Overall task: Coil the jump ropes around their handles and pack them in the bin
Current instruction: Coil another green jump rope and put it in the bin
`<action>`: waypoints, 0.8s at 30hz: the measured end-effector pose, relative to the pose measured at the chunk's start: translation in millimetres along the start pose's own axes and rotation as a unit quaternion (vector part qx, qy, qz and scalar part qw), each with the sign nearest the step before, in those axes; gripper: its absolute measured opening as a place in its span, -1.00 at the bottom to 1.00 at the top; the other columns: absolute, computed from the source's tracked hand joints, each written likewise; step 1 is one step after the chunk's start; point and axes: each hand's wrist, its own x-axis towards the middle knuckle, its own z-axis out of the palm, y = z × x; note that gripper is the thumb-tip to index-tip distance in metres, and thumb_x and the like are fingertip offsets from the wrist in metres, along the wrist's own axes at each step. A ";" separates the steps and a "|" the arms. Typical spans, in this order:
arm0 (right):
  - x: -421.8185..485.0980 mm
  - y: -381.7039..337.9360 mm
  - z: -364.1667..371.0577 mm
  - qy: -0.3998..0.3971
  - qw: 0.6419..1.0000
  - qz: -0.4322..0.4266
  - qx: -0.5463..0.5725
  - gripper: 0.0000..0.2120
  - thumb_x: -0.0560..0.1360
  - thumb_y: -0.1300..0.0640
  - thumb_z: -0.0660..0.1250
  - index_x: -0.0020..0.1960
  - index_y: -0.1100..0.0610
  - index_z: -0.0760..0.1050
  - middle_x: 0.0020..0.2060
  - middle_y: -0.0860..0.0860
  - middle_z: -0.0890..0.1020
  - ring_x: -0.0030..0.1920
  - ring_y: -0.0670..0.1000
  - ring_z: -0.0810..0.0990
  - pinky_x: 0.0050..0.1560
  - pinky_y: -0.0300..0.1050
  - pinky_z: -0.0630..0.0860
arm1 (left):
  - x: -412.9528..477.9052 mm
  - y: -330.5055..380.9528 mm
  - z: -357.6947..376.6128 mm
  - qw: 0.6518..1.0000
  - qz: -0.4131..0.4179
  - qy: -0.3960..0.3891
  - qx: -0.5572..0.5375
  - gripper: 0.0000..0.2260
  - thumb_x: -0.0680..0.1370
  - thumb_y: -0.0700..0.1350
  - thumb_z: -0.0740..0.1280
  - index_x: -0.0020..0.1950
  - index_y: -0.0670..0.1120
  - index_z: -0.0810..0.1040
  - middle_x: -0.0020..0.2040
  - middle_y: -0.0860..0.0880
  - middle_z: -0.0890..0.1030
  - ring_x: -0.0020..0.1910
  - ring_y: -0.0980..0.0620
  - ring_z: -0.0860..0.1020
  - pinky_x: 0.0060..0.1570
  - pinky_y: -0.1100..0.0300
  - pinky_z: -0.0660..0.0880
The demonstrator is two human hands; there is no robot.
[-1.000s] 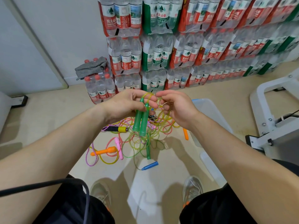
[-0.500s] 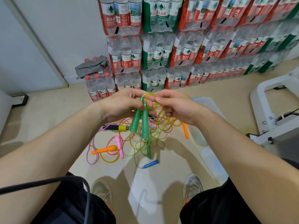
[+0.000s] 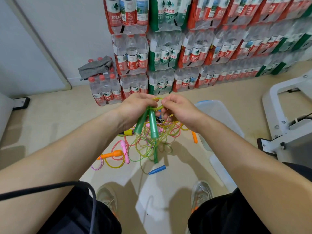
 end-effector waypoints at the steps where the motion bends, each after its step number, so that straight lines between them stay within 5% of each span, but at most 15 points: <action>1: -0.2 -0.2 0.3 -0.001 1.000 0.000 0.000 -0.81 0.69 0.18 0.18 -0.10 0.11 0.44 -0.31 0.00 0.55 -0.37 -0.05 0.51 -0.32 -0.15 0.41 | 0.9 -1.4 0.2 1.000 0.004 0.010 0.015 -0.82 0.61 -0.34 0.25 0.15 -0.26 0.59 -0.20 -0.17 0.64 -0.29 -0.03 0.62 -0.13 0.09 0.57; 7: 0.7 -1.4 1.8 0.014 1.000 0.005 -0.019 -0.80 0.68 0.20 0.17 -0.11 0.10 0.44 -0.29 0.01 0.57 -0.34 -0.05 0.54 -0.30 -0.15 0.43 | 4.4 -4.7 -3.6 0.999 0.013 0.021 0.043 -0.85 0.57 -0.37 0.34 0.11 -0.25 0.62 -0.10 -0.21 0.65 -0.19 -0.06 0.62 0.03 0.01 0.59; 14: -1.6 -2.0 4.2 0.037 0.995 0.005 -0.094 -0.83 0.65 0.16 0.18 -0.11 0.06 0.45 -0.26 0.02 0.62 -0.23 0.00 0.57 -0.14 -0.04 0.45 | 4.0 -3.1 -1.4 0.982 0.052 0.057 0.175 -0.88 0.55 -0.21 0.44 -0.15 -0.03 0.67 -0.26 0.01 0.65 -0.27 0.11 0.55 -0.18 0.29 0.52; 20: -7.8 -6.6 3.7 0.071 0.963 -0.028 -0.259 -0.87 0.62 0.09 0.20 -0.05 0.11 0.47 -0.34 -0.09 0.49 -0.33 -0.05 0.43 -0.27 -0.08 0.35 | 12.5 -11.3 2.1 0.962 0.069 0.142 0.224 -0.93 0.56 -0.21 0.42 0.00 -0.05 0.63 -0.16 -0.03 0.66 -0.16 0.02 0.63 0.00 0.11 0.59; 24: -6.8 -7.6 3.6 0.088 0.948 -0.027 -0.303 -0.82 0.58 0.15 0.19 -0.16 0.19 0.46 -0.33 0.02 0.48 -0.28 0.04 0.42 -0.24 -0.02 0.37 | 11.8 -12.0 3.9 0.972 0.068 0.132 0.184 -0.86 0.58 -0.24 0.40 0.10 -0.05 0.56 -0.28 0.06 0.54 -0.31 0.16 0.54 -0.23 0.28 0.47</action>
